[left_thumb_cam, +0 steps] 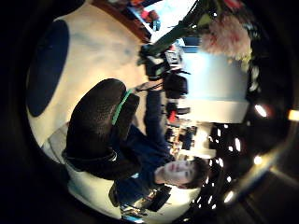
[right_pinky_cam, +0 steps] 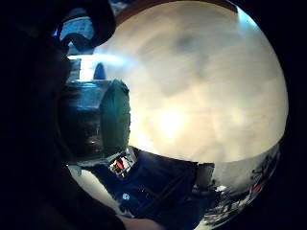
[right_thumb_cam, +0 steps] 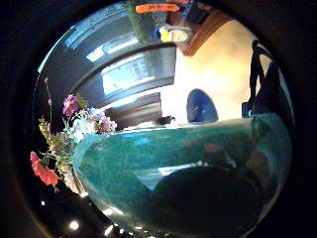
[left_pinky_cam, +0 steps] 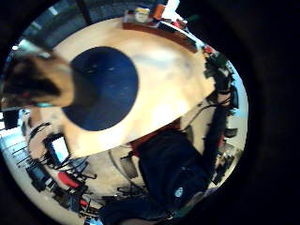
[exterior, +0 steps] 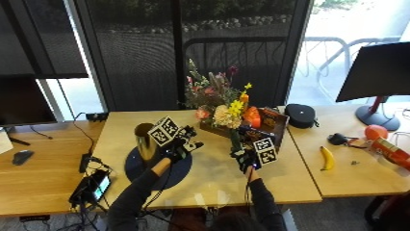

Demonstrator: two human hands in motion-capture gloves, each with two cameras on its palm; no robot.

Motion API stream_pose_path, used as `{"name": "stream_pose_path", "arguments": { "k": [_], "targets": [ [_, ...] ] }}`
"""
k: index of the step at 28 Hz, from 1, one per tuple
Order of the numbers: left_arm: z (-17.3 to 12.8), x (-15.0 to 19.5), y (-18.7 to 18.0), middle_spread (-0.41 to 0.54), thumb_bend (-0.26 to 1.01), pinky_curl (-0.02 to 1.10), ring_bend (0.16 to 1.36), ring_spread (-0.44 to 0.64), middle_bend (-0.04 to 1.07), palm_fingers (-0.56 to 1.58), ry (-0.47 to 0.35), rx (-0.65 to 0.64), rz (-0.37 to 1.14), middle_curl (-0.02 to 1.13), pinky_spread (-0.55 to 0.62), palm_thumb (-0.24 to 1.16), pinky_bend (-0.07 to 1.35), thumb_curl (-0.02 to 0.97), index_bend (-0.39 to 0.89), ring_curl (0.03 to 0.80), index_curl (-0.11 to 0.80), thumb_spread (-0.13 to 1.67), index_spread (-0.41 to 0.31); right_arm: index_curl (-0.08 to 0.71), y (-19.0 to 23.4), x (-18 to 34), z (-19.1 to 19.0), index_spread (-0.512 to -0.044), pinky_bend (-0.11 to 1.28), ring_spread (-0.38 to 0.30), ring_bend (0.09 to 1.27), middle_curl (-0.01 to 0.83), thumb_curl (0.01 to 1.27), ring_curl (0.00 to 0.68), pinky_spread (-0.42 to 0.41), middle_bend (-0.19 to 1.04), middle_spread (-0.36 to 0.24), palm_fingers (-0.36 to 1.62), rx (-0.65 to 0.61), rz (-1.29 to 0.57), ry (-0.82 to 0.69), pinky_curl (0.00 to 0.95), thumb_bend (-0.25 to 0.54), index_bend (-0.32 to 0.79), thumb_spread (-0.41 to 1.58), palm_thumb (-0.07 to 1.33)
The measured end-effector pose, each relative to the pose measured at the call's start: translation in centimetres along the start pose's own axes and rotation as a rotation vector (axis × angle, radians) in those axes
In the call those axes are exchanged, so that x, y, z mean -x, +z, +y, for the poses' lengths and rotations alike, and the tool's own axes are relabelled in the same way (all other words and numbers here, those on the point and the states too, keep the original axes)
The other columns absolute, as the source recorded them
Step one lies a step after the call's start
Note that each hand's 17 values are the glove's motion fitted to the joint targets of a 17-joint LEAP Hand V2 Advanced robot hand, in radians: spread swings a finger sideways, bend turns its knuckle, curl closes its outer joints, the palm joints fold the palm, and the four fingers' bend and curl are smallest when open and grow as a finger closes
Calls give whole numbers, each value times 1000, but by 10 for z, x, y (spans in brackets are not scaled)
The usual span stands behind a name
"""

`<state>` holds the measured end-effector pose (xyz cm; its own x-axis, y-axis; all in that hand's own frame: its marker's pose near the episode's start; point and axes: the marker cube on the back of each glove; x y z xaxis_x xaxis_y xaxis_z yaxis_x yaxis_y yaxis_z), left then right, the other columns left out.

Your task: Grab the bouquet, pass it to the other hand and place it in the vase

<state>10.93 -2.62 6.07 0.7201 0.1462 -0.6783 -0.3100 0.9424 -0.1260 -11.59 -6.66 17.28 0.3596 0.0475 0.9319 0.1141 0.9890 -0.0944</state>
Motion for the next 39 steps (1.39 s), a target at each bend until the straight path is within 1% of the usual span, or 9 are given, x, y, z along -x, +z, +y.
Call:
{"name": "stream_pose_path", "arguments": {
  "k": [7, 12, 24, 25, 28, 29, 30, 35, 39],
  "targets": [
    [-31, -46, 20, 122, 55, 349, 441, 256, 181, 335, 41, 69, 534, 357, 318, 393, 274, 324, 138, 298, 350, 1131, -7, 521, 43, 26, 13, -269, 247, -265, 508, 605, 708, 503, -284, 409, -227, 1159, 139, -61, 24, 425, -24, 483, 214, 1200],
    [-53, -49, 41, 167, 69, 383, 499, 255, 148, 246, 66, 114, 719, 350, 358, 513, 399, 355, 59, 320, 302, 1068, 44, 533, 67, 38, 22, -270, 250, -266, 503, 617, 717, 514, -287, 402, -228, 1158, 216, -120, -14, 432, -25, 475, 206, 1198],
    [-65, -72, 57, 156, 14, 374, 619, 198, 206, 369, 23, 5, 832, 333, 325, 640, 456, 389, 118, 328, 264, 953, 83, 560, 112, 50, 29, -272, 242, -267, 494, 645, 732, 538, -294, 386, -234, 1161, 38, 56, -205, 443, -23, 469, 204, 1199],
    [-64, -75, 56, 73, 37, 370, 621, 99, 320, 542, 26, -15, 835, 384, 228, 695, 418, 401, 151, 340, 278, 947, 51, 562, 115, 53, 31, -272, 243, -268, 493, 647, 733, 540, -294, 385, -234, 1160, 61, 33, -231, 444, -23, 465, 204, 1199],
    [-60, -80, 52, -26, 37, 340, 586, -28, 392, 792, 33, -88, 825, 377, 92, 744, 360, 417, 172, 312, 290, 933, -15, 568, 124, 57, 34, -272, 243, -268, 486, 652, 737, 543, -294, 381, -234, 1159, 108, -18, -227, 446, -24, 462, 202, 1197],
    [-60, -81, 51, -73, 35, 345, 599, -100, 463, 1045, 34, -111, 819, 406, -17, 762, 355, 428, 236, 326, 316, 905, -62, 568, 126, 55, 31, -273, 243, -267, 485, 654, 738, 543, -294, 381, -234, 1158, 110, -24, -196, 447, -24, 457, 202, 1196],
    [-59, -82, 50, -88, 28, 319, 575, -114, 425, 966, 33, -133, 811, 378, -12, 764, 312, 428, 188, 303, 309, 907, -69, 570, 127, 52, 28, -273, 243, -268, 484, 655, 739, 545, -294, 379, -233, 1158, 127, -45, -161, 447, -24, 455, 202, 1196],
    [-57, -85, 40, -171, 40, 369, 646, -218, 559, 1228, 35, -209, 777, 484, -153, 876, 289, 486, 255, 382, 372, 802, -157, 559, 127, 34, 13, -273, 234, -276, 442, 653, 737, 536, -310, 370, -240, 1101, 316, -228, -76, 438, -41, 397, 206, 1167],
    [-53, -92, 20, -211, 18, 390, 658, -251, 585, 1213, 65, -255, 782, 522, -202, 902, 288, 507, 256, 411, 400, 770, -191, 535, 120, 29, 19, -281, 208, -275, 382, 627, 730, 520, -242, 323, -244, 918, 312, -170, -61, 433, -35, 284, 302, 1139]
  ]
}}
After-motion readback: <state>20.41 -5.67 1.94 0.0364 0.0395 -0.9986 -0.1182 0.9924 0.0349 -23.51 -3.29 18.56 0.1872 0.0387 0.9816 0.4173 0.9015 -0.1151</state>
